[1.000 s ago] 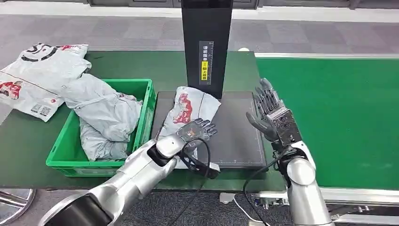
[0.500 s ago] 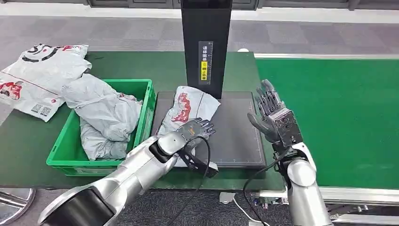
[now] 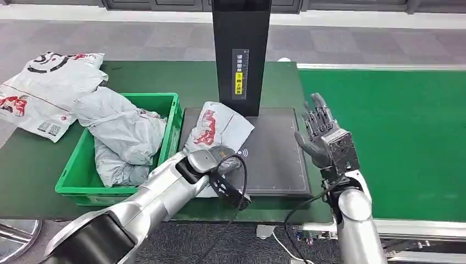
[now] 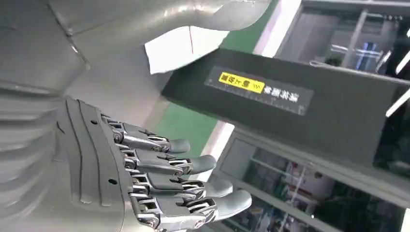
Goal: Moved the parcel from conveyor to table for the left to box.
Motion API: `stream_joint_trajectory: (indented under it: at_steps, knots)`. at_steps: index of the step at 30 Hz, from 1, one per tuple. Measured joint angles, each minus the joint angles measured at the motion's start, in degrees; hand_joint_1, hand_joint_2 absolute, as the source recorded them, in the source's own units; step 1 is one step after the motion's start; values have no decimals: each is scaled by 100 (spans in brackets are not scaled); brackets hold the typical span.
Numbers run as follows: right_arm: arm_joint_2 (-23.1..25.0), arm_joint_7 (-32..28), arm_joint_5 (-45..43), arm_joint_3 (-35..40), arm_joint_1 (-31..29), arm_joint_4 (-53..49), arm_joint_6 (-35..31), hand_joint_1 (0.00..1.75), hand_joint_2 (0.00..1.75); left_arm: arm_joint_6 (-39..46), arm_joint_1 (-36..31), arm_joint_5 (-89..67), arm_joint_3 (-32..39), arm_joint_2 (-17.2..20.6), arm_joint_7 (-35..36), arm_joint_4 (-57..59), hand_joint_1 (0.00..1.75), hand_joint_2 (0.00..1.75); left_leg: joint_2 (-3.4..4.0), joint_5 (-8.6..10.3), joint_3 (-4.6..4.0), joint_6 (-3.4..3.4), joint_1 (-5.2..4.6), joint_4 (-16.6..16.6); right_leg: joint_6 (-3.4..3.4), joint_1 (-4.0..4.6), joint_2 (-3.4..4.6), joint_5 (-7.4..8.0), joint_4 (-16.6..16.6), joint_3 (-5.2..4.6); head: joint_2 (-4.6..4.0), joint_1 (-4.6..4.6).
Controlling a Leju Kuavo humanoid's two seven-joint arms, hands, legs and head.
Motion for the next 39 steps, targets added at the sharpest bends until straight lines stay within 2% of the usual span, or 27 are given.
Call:
stream_joint_trajectory:
  at_steps: [13,39]
  knots:
    - [0,-216,-297,-396,641,-743,-98,0,175,-102,-112,406,0,4,-122,57,175,175,3,-5,16,-4,0,0,-2,0,7,-2,-1,14,0,0]
    - [0,-190,-308,-511,713,-968,-79,0,175,-96,-132,452,0,4,-111,63,175,175,3,-7,16,-4,0,-1,3,-1,6,-7,-1,14,0,0]
